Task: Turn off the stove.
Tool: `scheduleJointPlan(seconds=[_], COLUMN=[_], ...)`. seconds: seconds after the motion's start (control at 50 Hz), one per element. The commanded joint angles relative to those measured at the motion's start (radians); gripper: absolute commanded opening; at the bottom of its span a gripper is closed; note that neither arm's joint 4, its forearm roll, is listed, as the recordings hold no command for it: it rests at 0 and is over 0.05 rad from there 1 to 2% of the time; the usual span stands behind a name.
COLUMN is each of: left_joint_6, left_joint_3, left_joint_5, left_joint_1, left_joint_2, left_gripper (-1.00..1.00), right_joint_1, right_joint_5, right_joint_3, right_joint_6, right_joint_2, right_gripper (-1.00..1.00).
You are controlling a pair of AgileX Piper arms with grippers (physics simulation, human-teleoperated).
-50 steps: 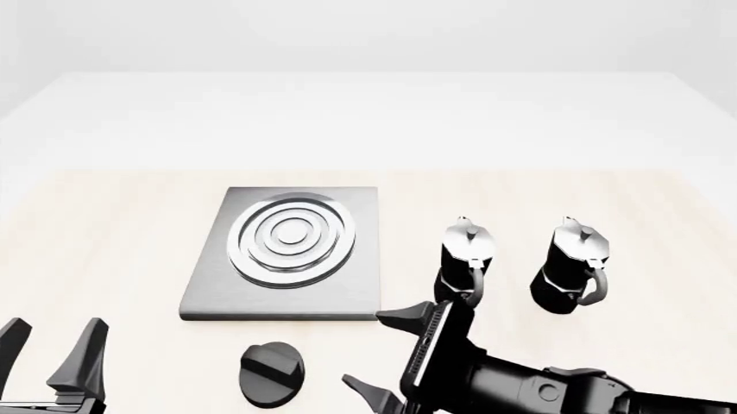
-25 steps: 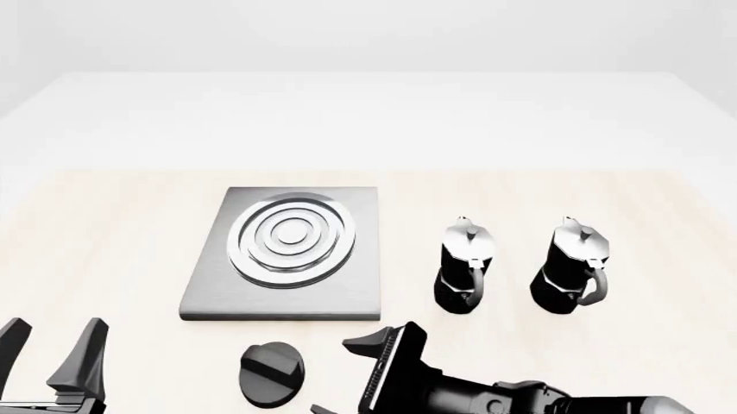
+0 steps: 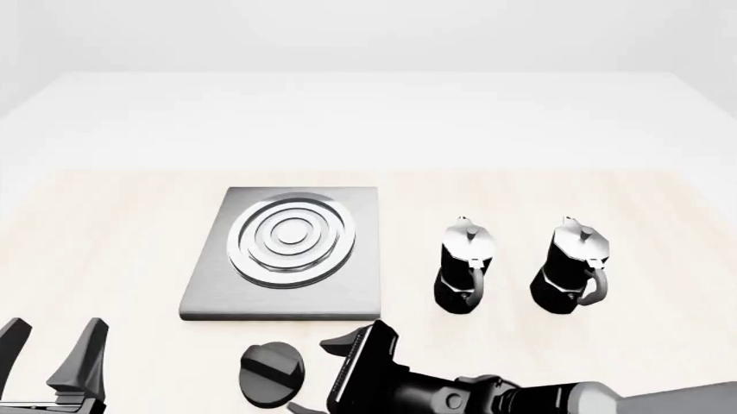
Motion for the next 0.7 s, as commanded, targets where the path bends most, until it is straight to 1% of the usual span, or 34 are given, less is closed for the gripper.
scheduleJointPlan(seconds=[0.02, 0.22, 0.44, 0.7], left_joint_6=[0.000, 0.000, 0.000, 0.000], left_joint_3=[0.000, 0.000, 0.000, 0.000], left_joint_5=[0.000, 0.000, 0.000, 0.000], left_joint_1=[0.000, 0.000, 0.000, 0.000], left_joint_2=[0.000, 0.000, 0.000, 0.000], left_gripper=[1.00, 1.00, 1.00, 1.00], right_joint_1=[0.005, 0.003, 0.002, -0.001], right_joint_5=[-0.019, -0.036, -0.054, -0.052], right_joint_3=[-0.034, -0.050, -0.077, -0.118], right_joint_6=[0.013, 0.022, 0.011, 0.001], right_joint_2=[0.057, 0.098, 0.155, 0.207], right_gripper=[1.00, 1.00, 1.00, 1.00])
